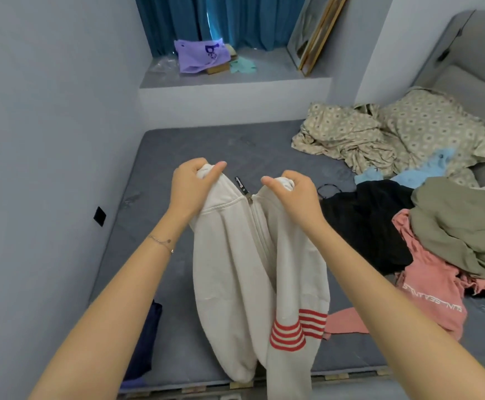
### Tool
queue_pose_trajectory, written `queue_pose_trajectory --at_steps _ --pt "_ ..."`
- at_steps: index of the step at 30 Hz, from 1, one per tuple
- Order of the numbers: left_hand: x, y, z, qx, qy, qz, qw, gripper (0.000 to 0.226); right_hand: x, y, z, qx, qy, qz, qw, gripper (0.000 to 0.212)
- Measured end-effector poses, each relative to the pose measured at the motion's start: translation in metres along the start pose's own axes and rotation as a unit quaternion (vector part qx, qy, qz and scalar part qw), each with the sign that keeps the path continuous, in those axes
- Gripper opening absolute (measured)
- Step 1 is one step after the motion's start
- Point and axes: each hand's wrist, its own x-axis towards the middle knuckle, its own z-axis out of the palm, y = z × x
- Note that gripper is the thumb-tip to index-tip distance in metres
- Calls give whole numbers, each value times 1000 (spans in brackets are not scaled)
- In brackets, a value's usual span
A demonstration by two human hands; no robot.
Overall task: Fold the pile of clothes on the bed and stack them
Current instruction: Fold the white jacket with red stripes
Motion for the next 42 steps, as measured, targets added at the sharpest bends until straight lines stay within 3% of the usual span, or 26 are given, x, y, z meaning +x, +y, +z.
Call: queue_pose_trajectory --at_steps 10,15,18,20,23,26,33,38,41,42 --pt "67 -194 129 68 -139 -100 983 55 89 195 79 -87 11 185 979 48" --pt "76 -281 185 78 -163 -163 970 45 126 281 103 -112 14 201 973 44" --pt "75 -323 214 74 -182 -182 963 20 145 329 117 -129 -14 205 970 17" --pt "68 -344 232 77 -198 -179 961 36 149 357 124 -165 -39 210 963 25" --pt "49 -366 253 119 -219 -168 954 51 141 385 124 -180 -41 208 961 46" --pt "24 -380 268 168 -229 -155 946 53 116 413 119 -174 -48 259 949 57" --pt "-19 -391 304 172 -293 -144 929 53 50 464 116 -148 -76 393 904 64" --pt "-39 -392 328 178 -346 -118 914 55 24 486 127 -95 -43 494 863 71" --pt "-51 -389 336 166 -338 -105 921 52 13 491 131 -88 -41 507 857 31" --pt "-56 -388 338 165 -331 -97 924 50 10 491 131 -87 -32 493 865 28"
